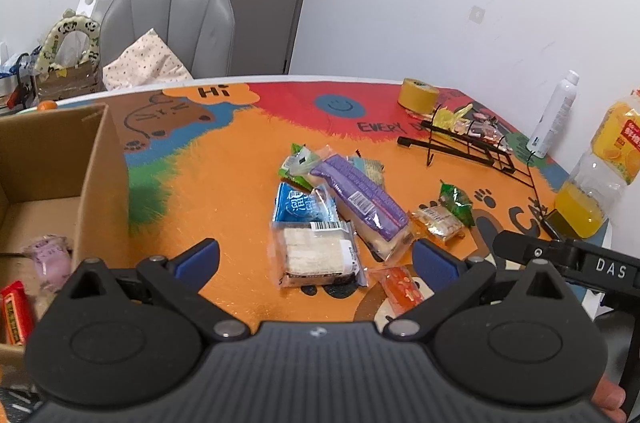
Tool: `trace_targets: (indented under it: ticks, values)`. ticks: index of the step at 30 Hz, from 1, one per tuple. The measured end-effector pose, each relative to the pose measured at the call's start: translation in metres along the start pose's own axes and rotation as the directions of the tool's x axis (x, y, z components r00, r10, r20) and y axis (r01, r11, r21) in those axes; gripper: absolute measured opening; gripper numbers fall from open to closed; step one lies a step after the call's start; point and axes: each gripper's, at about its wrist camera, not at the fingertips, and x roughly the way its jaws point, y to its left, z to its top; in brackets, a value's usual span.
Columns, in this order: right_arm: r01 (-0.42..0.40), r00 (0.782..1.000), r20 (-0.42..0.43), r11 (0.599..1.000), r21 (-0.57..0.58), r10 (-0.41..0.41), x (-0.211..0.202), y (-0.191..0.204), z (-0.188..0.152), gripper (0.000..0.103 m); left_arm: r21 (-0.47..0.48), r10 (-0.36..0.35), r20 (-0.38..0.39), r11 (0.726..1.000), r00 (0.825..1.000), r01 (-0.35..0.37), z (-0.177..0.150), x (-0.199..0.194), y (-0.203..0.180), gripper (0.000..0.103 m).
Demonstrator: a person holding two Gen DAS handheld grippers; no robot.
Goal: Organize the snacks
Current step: 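Move both grippers back toward the remaining snacks on the table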
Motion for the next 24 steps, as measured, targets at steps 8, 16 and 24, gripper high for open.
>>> trace_targets:
  ticks: [8, 16, 24]
  values:
    - [-0.015, 0.999, -0.04, 1.0, 0.014, 0.016, 0.025, -0.002, 0.004, 0.093, 0.005, 0.006, -0.034, 1.0, 0.999, -0.006, -0.001, 0.028, -0.004, 0.101]
    - [0.0, 0.997, -0.076, 0.999, 0.039, 0.003, 0.052, 0.003, 0.014, 0.097, 0.006, 0.015, -0.06, 1.0, 0.998, -0.015, -0.001, 0.051, -0.003, 0.101]
    - [0.08, 0.993, -0.091, 0.996, 0.036, -0.076, 0.081, 0.012, 0.02, 0.1, -0.001, 0.032, -0.091, 0.999, 0.995, -0.032, 0.002, 0.074, 0.002, 0.1]
